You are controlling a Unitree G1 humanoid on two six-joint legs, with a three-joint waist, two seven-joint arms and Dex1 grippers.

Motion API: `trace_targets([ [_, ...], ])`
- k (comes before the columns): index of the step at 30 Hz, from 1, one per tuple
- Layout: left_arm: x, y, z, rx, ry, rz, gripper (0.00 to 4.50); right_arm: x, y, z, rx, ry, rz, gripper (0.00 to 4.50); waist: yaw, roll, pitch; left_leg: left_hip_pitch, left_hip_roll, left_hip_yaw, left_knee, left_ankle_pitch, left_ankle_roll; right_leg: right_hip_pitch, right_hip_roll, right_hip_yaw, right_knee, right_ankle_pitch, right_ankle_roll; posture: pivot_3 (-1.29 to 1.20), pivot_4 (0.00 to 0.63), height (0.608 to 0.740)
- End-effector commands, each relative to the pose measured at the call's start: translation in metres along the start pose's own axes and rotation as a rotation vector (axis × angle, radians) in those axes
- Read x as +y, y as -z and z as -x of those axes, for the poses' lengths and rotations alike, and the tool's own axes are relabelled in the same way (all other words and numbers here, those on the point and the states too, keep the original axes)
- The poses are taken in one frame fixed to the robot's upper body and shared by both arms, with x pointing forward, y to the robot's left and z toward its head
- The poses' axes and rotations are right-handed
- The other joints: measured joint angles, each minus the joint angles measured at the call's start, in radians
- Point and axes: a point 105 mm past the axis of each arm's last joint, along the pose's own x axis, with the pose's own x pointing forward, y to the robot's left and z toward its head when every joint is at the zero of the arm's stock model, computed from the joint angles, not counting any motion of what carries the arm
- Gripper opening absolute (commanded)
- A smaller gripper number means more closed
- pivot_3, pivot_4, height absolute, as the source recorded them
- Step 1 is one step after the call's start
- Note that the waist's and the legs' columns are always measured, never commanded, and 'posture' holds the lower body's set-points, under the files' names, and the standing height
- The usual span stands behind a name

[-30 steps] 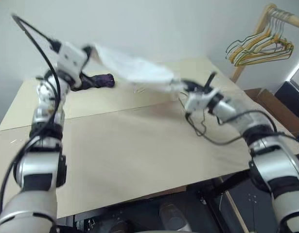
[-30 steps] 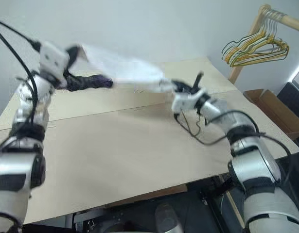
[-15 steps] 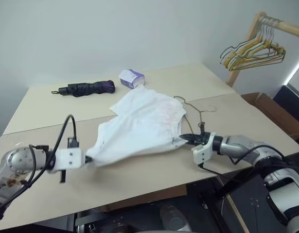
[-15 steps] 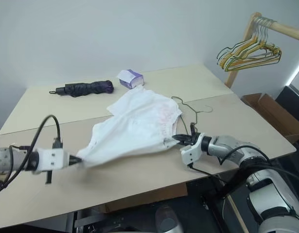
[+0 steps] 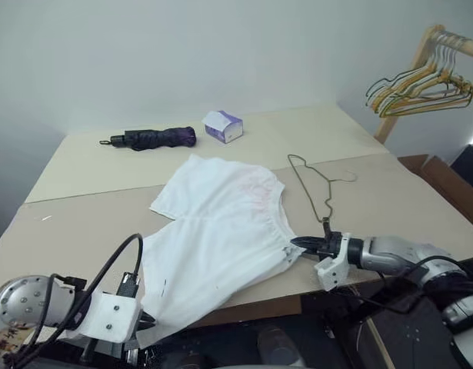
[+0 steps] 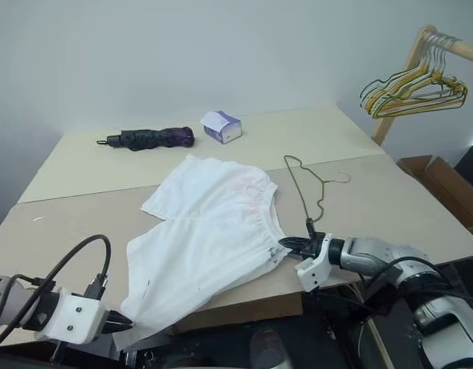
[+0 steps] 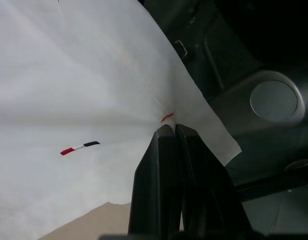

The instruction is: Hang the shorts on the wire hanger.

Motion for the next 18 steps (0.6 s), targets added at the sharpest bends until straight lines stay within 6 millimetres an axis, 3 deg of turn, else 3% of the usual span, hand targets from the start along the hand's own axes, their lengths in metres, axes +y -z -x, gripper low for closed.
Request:
trace_targets([
  [1, -0.002, 0.003, 0.008, 0.018, 0.026, 0.008, 0.47, -0.017, -0.014, 0.006, -0.054, 0.051, -0.001, 0.93, 0.005, 0.0, 0.0, 0.0, 0.0, 0.0, 0.0, 0.0, 0.0, 0.0, 0.0, 0.0, 0.0, 0.0, 0.0, -0.32, 0.028, 0.74],
  [4, -0.005, -0.002, 0.019, -0.025, 0.047, 0.05, 1.23, -0.017, -0.024, 0.012, -0.083, 0.035, -0.027, 1.87, 0.01, 0.0, 0.002, 0.0, 0.001, 0.001, 0.0, -0.001, 0.0, 0.0, 0.001, 0.0, 0.0, 0.0, -0.001, -0.31, 0.027, 0.74],
  [6, 0.008, -0.006, 0.032, -0.085, -0.022, 0.075, 1.82, -0.017, -0.028, 0.02, -0.082, 0.024, -0.06, 2.55, 0.019, 0.0, 0.003, -0.001, 0.002, 0.001, 0.0, -0.001, 0.0, -0.001, 0.001, 0.0, 0.0, -0.001, -0.001, -0.29, 0.023, 0.74],
  [9, 0.042, -0.009, 0.055, -0.16, -0.186, 0.092, 2.76, -0.017, -0.026, 0.035, -0.045, 0.027, -0.15, 3.57, 0.046, 0.001, 0.006, -0.002, 0.003, 0.001, 0.001, -0.001, 0.0, 0.0, 0.0, -0.001, 0.0, -0.001, -0.002, -0.26, 0.021, 0.74],
  [11, 0.071, -0.022, 0.072, -0.266, -0.304, 0.12, 3.32, -0.027, -0.015, 0.047, 0.017, 0.08, -0.311, 4.2, 0.066, 0.002, 0.007, -0.002, 0.004, 0.001, 0.002, -0.001, 0.0, 0.0, 0.001, -0.001, 0.0, -0.001, -0.003, -0.26, 0.019, 0.74],
  [12, 0.082, -0.03, 0.078, -0.315, -0.345, 0.124, 3.38, -0.033, -0.01, 0.053, 0.04, 0.113, -0.398, 4.46, 0.072, 0.002, 0.007, -0.001, 0.005, 0.001, 0.002, -0.001, 0.0, 0.0, 0.001, -0.001, 0.0, -0.001, -0.003, -0.26, 0.019, 0.74],
  [15, 0.101, -0.05, 0.083, -0.445, -0.38, 0.161, 3.38, -0.048, 0.008, 0.068, 0.109, 0.173, -0.663, 4.46, 0.084, 0.002, 0.008, -0.005, 0.005, 0.001, 0.002, -0.001, 0.0, -0.002, 0.001, -0.001, 0.0, -0.001, -0.002, -0.28, 0.017, 0.74],
  [18, 0.118, -0.073, 0.077, -0.619, -0.374, 0.209, 3.38, -0.061, 0.043, 0.076, 0.238, 0.348, -1.013, 4.46, 0.081, 0.004, 0.007, -0.007, 0.005, 0.001, 0.002, -0.002, 0.0, -0.004, 0.001, -0.001, -0.002, 0.002, 0.003, -0.3, 0.012, 0.74],
])
